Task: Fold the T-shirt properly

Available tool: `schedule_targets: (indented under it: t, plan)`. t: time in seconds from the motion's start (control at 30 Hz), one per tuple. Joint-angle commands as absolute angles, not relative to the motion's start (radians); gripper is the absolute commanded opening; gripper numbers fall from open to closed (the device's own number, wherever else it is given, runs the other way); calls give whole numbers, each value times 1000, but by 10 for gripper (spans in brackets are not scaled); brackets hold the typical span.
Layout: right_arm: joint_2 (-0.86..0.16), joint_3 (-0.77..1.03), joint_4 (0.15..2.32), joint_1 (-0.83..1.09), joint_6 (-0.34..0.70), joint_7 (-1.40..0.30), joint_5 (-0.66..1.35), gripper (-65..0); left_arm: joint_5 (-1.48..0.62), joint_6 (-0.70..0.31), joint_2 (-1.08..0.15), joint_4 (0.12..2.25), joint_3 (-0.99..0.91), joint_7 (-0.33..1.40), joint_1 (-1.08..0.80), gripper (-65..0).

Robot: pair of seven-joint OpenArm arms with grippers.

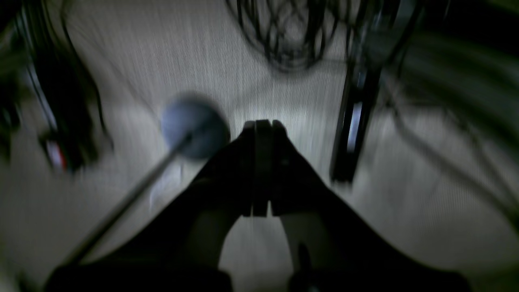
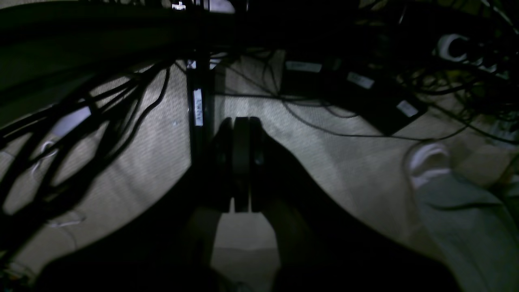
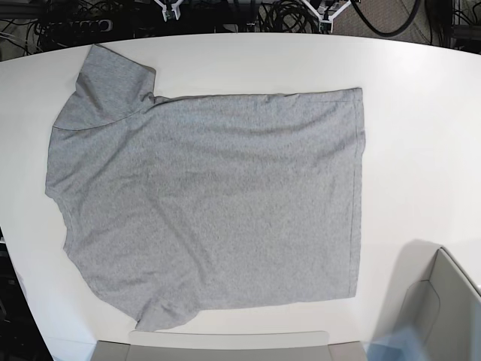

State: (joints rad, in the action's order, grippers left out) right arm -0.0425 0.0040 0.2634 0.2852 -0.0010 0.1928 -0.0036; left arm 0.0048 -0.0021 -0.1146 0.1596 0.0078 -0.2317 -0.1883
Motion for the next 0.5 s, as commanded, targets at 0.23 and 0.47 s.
schedule_targets:
  t: [0.23, 0.47]
  plan:
    - [-84, -1, 397, 387, -1, 203, -2, -649, 1, 4, -145, 231, 1, -478, -303, -649]
    - [-108, -2, 526, 464, -1, 203, -2, -649, -1, 4, -142, 320, -1, -467, -367, -649]
